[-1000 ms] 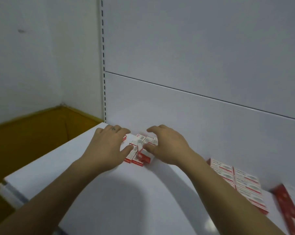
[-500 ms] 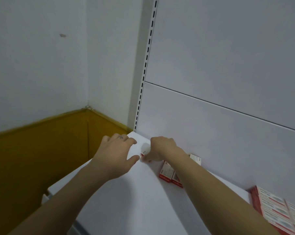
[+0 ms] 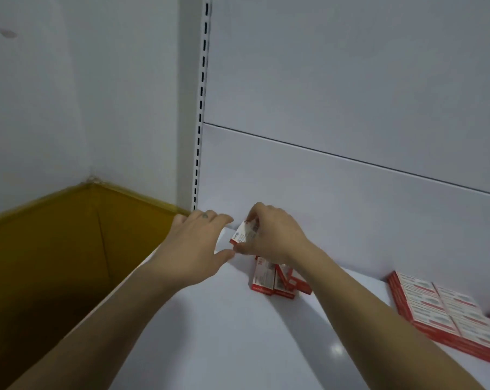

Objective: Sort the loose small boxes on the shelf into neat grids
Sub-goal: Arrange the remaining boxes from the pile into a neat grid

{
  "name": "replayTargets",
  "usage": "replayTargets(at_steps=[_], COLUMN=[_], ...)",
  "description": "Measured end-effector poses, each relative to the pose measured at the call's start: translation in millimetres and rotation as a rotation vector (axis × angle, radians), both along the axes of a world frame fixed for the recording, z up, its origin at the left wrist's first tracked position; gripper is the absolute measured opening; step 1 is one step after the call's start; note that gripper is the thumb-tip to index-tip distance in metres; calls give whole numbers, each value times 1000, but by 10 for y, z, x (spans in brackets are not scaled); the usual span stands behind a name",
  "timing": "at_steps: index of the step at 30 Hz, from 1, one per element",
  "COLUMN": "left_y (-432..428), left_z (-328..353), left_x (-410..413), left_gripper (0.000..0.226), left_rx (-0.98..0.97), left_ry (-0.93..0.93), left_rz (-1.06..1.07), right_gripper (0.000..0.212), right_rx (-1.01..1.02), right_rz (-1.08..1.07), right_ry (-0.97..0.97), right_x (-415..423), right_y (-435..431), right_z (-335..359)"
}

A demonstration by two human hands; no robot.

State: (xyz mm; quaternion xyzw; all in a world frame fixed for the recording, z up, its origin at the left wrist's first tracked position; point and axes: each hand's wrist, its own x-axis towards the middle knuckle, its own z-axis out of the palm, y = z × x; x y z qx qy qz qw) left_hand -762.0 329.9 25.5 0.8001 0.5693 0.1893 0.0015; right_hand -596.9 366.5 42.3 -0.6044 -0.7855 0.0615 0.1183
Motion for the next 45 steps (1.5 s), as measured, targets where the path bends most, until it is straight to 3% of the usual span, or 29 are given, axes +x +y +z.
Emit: replayTargets(at_steps=[6,14,17,24,30,35,39,45], left_y=[-22,-147,-214,-368,-501,-548,-610,-741], left_z=[-2,84,63,-39,-135,-166,-222,-391], left_x=[621,1687,2065,2716,2975,3157,3209,3144], left_gripper=[71,73,71,44,39,34,34,42], left_rx=[24,129,178,193,81,-87,-182,-393], left_ry=[-95,-185,-206,-352,-381,-460,-512,-679], left_rz=[-183,-432,-510,-535,-525,-550,-536,-541], right_gripper=[65,78,67,36,26,30,19,28], right_rx=[93,139,139,-17,-97,-156,-12,123], right_rz=[-88,-210,-264,-287,-284,-291,-456,-497], right_ry=[280,468,563,1065,1152,1318,1340,1266], right_x=[808,1708,2028,2615,2919,3079,3165,3078], right_y=[-545,-1108,-1284,-1548,-1630,-1680,-1704,-1808], right_z=[162,164,142,51,-34,-37,-139,-404])
